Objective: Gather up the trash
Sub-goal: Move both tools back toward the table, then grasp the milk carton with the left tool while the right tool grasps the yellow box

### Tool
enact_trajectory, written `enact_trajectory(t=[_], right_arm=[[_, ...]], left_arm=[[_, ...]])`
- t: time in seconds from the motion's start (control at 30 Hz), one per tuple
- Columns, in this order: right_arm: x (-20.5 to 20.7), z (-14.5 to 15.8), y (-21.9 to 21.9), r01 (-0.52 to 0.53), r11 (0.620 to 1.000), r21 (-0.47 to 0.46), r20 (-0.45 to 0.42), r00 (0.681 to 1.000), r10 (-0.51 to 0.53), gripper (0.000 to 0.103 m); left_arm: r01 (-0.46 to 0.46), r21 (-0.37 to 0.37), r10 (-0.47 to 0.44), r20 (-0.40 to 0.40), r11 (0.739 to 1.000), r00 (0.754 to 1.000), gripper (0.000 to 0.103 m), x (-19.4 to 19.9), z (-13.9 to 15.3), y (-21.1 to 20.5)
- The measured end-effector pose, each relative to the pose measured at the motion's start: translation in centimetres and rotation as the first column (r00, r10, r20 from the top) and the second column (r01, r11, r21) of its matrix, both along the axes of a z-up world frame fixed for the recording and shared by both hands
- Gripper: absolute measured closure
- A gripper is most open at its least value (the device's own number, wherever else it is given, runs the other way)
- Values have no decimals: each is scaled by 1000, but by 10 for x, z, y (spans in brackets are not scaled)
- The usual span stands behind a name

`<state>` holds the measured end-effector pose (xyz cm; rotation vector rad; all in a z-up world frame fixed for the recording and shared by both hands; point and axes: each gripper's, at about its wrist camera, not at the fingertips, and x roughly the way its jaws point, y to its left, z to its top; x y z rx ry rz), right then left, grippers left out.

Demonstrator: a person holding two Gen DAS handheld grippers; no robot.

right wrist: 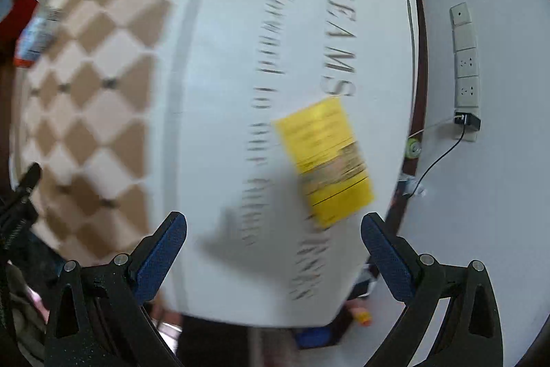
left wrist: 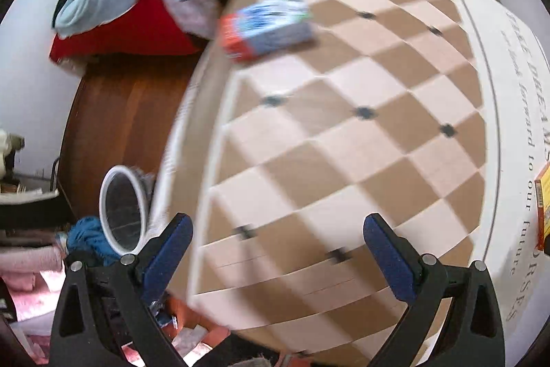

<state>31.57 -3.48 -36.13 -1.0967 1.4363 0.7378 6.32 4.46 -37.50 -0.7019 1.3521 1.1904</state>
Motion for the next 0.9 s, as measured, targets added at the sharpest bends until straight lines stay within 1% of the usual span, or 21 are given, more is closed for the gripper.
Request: enact_trajectory(t=[0.07, 0.1, 0.2, 0.27, 0.3, 0.33, 0.37, 0.4, 0.43, 0.5, 0.57, 0.63, 0.67, 0.7, 0.73, 0.77, 0.8, 0.83, 0.87, 0.9], right_arm=[[21, -16, 1, -23, 999, -28, -4, 1000, 23, 2], [31, -24, 1, -28, 999, -42, -6, 1000, 28, 5], [49, -47, 3, -47, 995, -91, -41, 998, 43, 6], [50, -61, 5, -53, 993, -103, -82, 996, 44, 20], [53, -60, 5, -45, 995, -90, -96, 995, 36, 20], [55, -60, 4, -40, 996, -84, -117, 993, 30, 26], [55, -59, 4, -34, 997, -72, -135, 991, 24, 29], [55, -57, 3, -37, 997, -66, -132, 991, 28, 38], [53, -54, 4, -42, 997, -62, -130, 991, 33, 38], [45, -48, 7, -27, 999, -43, -156, 988, 20, 39], [32, -41, 14, -27, 999, -24, -165, 986, 23, 39], [17, -34, 27, -18, 1000, 4, -188, 982, 19, 39], [9, -31, 35, -13, 1000, 12, -198, 980, 15, 39], [3, -29, 44, -9, 1000, 21, -208, 978, 13, 39], [-3, -27, 54, -2, 999, 33, -212, 977, 9, 39], [-7, -26, 64, 0, 999, 38, -209, 978, 8, 39], [-11, -26, 75, 1, 999, 43, -209, 978, 8, 39], [-11, -26, 85, 11, 999, 45, -210, 978, -1, 39], [-13, -27, 95, 16, 999, 44, -212, 977, -7, 39], [-13, -28, 104, 24, 999, 43, -213, 977, -15, 39]], left_arm=[[33, 6, -32, -14, 999, 999, 1, 14, -5, -2], [58, 13, -58, -26, 998, 998, 1, 22, -8, -4], [120, 30, -118, -59, 992, 991, 1, 36, -10, -6], [138, 34, -135, -69, 990, 988, 1, 40, -12, -5], [151, 40, -147, -79, 988, 986, 1, 42, -11, -4], [156, 42, -152, -82, 987, 985, 1, 42, -11, -3], [166, 44, -162, -86, 985, 983, 1, 42, -9, -1], [171, 46, -167, -89, 984, 982, 1, 43, -8, 0], [181, 48, -176, -90, 982, 980, 1, 43, -6, 3], [205, 53, -200, -96, 977, 975, 1, 41, -1, 9], [248, 66, -240, -108, 967, 965, 1, 39, 7, 16], [328, 88, -315, -137, 940, 939, 1, 36, 20, 30], [381, 104, -363, -155, 919, 919, 1, 33, 27, 38], [434, 120, -409, -185, 893, 894, 1, 32, 32, 45], [470, 131, -440, -207, 873, 874, 1, 25, 34, 55], [526, 137, -488, -236, 840, 841, 1, 21, 38, 67], [559, 136, -515, -258, 818, 817, 2, 17, 39, 79], [602, 120, -555, -280, 789, 783, 2, 14, 39, 92], [628, 106, -581, -289, 770, 761, 2, 12, 37, 103], [660, 87, -612, -300, 746, 732, 2, 11, 35, 115]])
